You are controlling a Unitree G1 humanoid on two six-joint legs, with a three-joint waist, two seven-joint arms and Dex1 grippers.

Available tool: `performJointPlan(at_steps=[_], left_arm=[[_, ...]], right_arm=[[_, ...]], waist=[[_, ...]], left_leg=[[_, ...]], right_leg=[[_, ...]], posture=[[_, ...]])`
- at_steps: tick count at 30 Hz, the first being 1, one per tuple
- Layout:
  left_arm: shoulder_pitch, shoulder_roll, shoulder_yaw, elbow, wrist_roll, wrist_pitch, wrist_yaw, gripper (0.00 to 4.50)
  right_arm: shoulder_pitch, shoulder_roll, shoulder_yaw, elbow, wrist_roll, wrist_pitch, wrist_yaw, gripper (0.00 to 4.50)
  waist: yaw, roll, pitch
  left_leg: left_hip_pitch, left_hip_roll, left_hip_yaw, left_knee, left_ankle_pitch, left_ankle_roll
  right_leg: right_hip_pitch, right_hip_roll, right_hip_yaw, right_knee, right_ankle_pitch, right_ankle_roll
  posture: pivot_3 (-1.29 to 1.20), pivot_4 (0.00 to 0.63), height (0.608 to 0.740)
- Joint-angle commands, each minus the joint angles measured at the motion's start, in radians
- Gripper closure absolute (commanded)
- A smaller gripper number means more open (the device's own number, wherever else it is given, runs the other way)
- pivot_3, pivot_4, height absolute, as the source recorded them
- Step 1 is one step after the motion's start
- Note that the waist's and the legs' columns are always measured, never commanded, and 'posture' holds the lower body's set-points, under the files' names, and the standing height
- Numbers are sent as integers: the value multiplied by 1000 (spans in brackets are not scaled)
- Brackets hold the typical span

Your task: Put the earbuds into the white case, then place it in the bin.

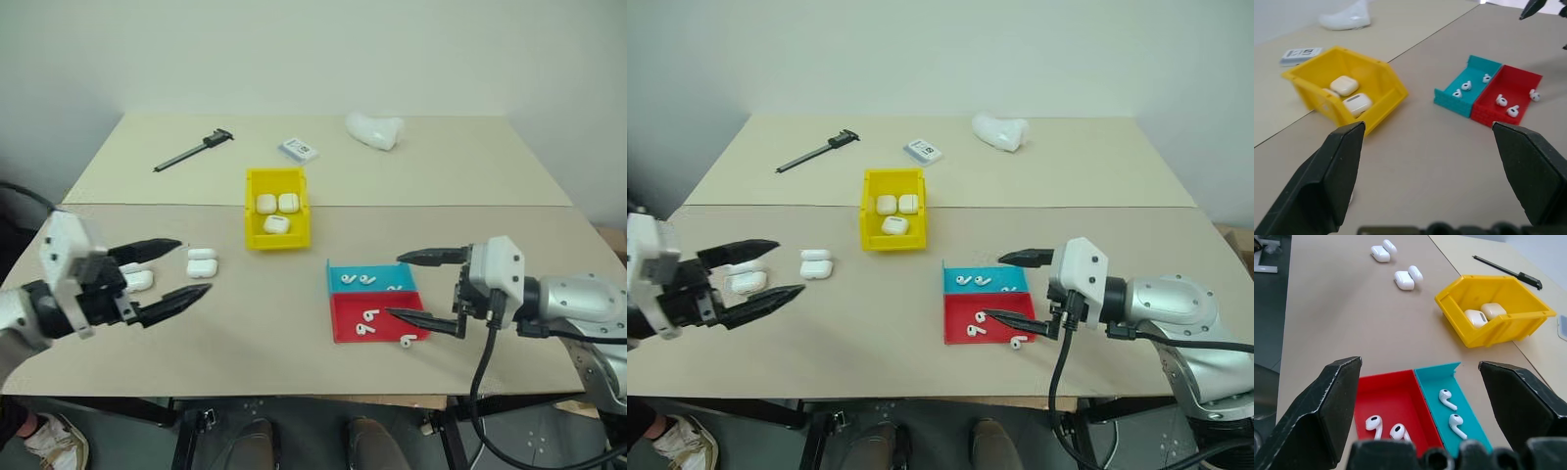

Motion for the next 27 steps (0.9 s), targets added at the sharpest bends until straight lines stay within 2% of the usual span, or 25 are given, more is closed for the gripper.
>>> performJointPlan(at_steps=[1,4,7,11,20,27], left_arm=[[-12,25,51,-35,7,57,81,0],[-54,84,41,-18,-9,179,166,0],[-99,190,8,23,-35,348,209,0],[-258,283,-99,149,-84,629,309,0],[-535,189,-216,354,43,881,517,0],[-689,95,-342,542,135,909,714,0]], right_arm=[[-4,-3,-18,-48,24,6,-9,69],[-7,5,-11,-48,21,8,-18,69],[-8,16,1,-57,13,6,-29,69],[-2,36,14,-75,9,6,-51,69],[1,41,25,-86,7,9,-71,69],[15,49,34,-110,15,15,-89,69]], waist=[[4,0,0],[4,0,0],[1,0,0],[-1,0,0],[1,-1,1],[2,-2,1]], left_leg=[[0,0,0,0,0,0],[0,0,0,0,0,0],[0,0,0,0,0,0],[0,0,0,-2,0,0],[0,-1,2,-2,0,-1],[-1,-2,2,-2,1,-1]], right_leg=[[0,0,0,0,0,0],[0,0,0,0,0,0],[0,0,0,0,0,0],[-1,0,0,0,0,0],[-1,0,0,0,0,0],[-1,0,0,1,0,-1]], posture=[[0,150,740],[0,150,740],[0,150,740],[0,150,740],[0,150,740],[0,150,740]])
